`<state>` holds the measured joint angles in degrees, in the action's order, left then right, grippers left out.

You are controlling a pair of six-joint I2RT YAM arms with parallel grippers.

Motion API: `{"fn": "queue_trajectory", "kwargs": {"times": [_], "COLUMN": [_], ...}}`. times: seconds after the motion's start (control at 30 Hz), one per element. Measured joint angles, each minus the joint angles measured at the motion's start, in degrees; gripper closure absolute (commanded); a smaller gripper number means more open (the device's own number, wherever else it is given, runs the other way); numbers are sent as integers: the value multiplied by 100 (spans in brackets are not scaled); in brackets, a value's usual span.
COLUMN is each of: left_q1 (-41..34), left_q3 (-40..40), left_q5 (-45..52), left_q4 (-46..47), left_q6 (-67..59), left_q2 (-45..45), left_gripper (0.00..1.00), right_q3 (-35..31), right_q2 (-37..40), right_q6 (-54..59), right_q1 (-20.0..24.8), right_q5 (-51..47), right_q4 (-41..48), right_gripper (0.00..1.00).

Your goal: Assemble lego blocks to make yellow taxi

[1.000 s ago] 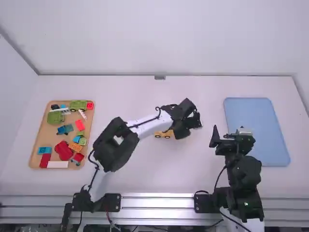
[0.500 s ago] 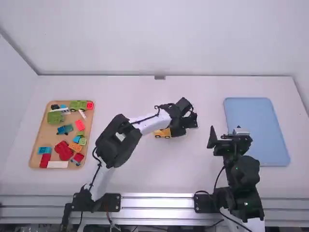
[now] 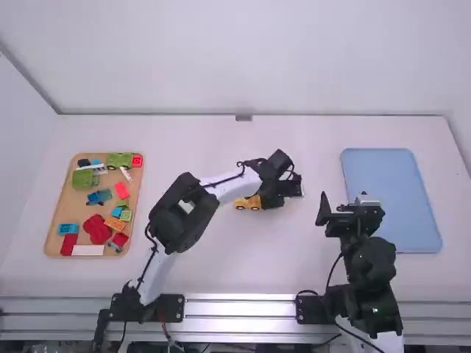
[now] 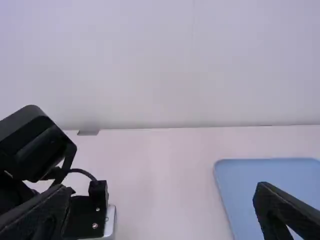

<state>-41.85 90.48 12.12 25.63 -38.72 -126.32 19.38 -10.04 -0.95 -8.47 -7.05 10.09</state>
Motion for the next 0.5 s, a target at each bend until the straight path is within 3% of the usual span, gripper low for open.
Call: {"fn": "queue_trajectory", "kwargs": {"times": [0.13,0.23,0.5], "left_q1": [0,0,0], "left_q3": [0,0,79], "left_q5": [79,98,-138], "left_q4": [33,37,238], "left_q6": [-37,-46,90], "left_q2": [-2,-2,0], "left_gripper": [52,1,1], "right_q3": [0,0,0], "right_q2": [0,0,0], "right_q6": [-17,-15,-7], "right_q1": [0,0,0], "right_q5": [-9,-15,-22], "right_q4": [2,2,-55], "right_gripper": [2,2,2]}}
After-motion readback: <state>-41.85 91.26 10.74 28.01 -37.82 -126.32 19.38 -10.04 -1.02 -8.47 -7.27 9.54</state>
